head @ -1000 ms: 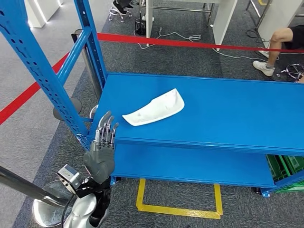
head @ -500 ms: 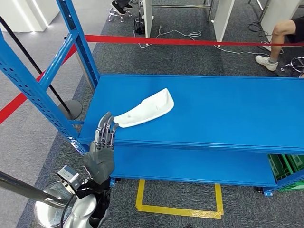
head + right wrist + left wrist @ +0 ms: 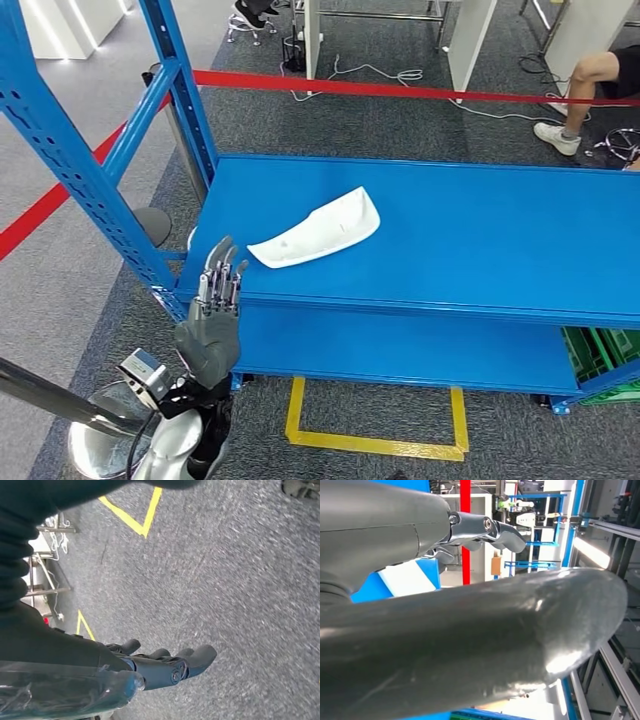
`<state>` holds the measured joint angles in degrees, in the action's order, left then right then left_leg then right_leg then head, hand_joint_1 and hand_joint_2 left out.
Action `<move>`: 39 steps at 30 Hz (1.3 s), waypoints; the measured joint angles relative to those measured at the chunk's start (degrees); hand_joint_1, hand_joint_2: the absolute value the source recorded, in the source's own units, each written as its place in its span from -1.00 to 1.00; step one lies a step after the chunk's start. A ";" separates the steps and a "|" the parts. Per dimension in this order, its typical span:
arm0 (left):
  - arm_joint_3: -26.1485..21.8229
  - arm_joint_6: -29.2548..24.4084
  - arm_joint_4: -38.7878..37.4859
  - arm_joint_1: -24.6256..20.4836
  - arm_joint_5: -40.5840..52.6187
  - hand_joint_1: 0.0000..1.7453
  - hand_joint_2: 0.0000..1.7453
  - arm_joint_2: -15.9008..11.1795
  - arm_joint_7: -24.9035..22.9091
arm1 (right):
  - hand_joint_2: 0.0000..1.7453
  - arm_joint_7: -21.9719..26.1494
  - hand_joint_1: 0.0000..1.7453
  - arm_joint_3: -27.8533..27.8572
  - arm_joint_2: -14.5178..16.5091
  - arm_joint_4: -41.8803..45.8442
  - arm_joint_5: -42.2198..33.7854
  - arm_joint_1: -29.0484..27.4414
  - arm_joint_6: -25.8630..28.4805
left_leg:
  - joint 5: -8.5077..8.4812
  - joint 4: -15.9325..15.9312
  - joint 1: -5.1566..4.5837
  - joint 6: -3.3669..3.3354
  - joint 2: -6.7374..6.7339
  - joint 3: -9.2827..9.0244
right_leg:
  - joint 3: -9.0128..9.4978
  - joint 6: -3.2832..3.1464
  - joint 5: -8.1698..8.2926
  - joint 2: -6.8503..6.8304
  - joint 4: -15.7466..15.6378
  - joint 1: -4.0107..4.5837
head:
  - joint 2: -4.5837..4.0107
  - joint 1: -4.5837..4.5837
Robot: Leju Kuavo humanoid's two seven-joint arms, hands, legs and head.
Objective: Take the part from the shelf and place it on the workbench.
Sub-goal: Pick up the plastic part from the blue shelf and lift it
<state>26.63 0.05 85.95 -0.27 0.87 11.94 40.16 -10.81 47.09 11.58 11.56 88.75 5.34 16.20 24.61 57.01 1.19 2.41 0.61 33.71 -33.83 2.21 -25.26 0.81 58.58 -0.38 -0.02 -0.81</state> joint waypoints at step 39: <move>3.22 -5.04 -16.34 -23.91 25.36 -1.00 1.00 -4.95 -12.07 | 1.00 -1.81 -1.00 -0.02 0.00 0.00 0.28 0.64 -0.46 | -0.12 0.02 -0.29 -0.59 0.00 0.00 | 0.02 0.39 0.20 0.03 -0.13 -0.29 | 0.00 0.04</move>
<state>29.85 -4.99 69.61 -24.18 26.24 6.99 28.09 -12.62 47.06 11.58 11.56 89.03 5.98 15.73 24.48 57.03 0.90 1.82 0.61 33.71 -33.81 2.60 -25.06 0.84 58.45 -0.66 -0.02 -0.78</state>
